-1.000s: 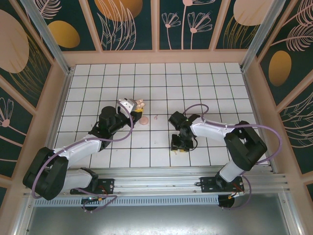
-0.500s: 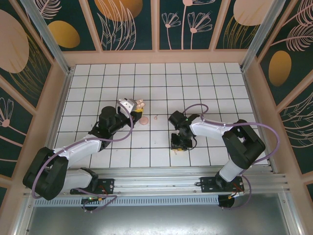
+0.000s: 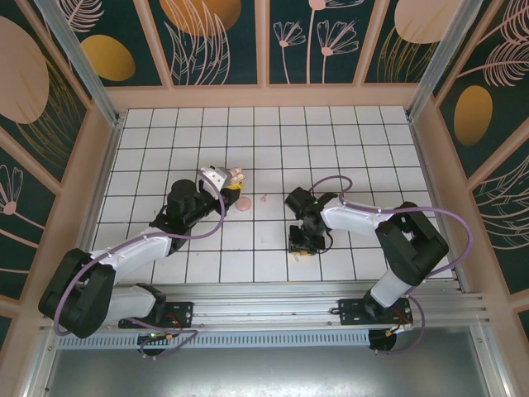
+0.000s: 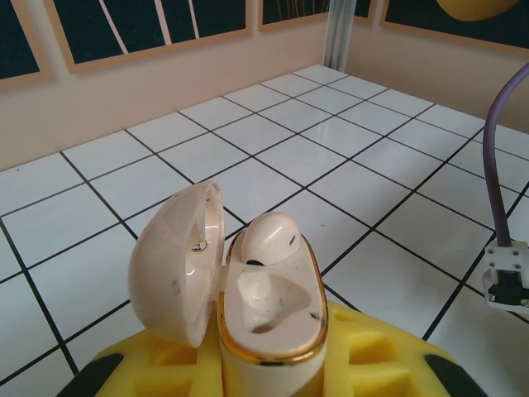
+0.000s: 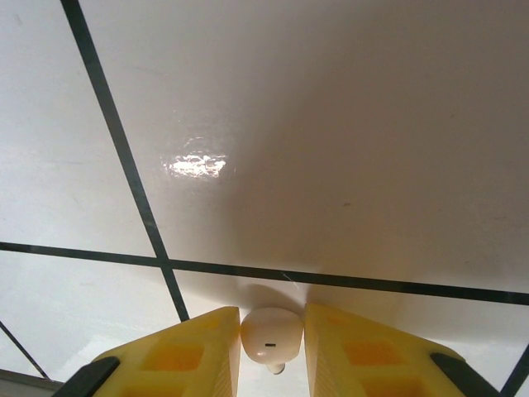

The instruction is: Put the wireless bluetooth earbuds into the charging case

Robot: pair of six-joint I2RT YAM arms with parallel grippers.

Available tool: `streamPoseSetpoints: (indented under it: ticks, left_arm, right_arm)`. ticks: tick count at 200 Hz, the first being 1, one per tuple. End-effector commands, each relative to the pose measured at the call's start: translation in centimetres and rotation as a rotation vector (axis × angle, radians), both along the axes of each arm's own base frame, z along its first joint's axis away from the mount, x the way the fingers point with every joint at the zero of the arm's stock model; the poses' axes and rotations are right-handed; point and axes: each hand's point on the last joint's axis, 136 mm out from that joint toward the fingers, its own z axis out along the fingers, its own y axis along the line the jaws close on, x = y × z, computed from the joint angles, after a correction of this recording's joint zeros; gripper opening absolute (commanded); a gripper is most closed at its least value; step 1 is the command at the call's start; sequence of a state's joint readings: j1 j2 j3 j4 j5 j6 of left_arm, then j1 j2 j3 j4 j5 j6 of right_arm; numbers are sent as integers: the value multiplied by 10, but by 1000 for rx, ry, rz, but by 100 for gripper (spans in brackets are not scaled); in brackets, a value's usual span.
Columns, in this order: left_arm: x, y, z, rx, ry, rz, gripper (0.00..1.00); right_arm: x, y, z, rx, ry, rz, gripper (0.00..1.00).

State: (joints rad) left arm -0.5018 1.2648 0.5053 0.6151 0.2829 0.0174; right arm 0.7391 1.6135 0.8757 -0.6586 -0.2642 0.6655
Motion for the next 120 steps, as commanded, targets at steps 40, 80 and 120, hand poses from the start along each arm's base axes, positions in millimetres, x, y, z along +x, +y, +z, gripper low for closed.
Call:
streamPoseSetpoints:
  ticks: [40,80,120]
  left_arm:
    - [0,-3,17,-18,-33,-14,18]
    - [-1,-5,14,-23,-28,-22,18]
    - [-5,-11,14,-53,-33,-64,17]
  right_arm:
    - [-10,-5,-8,-32,44,-14,24]
    - [1,-4,2,-17,-27,-43,21]
    - [31,3,29,75,-216,-118,20]
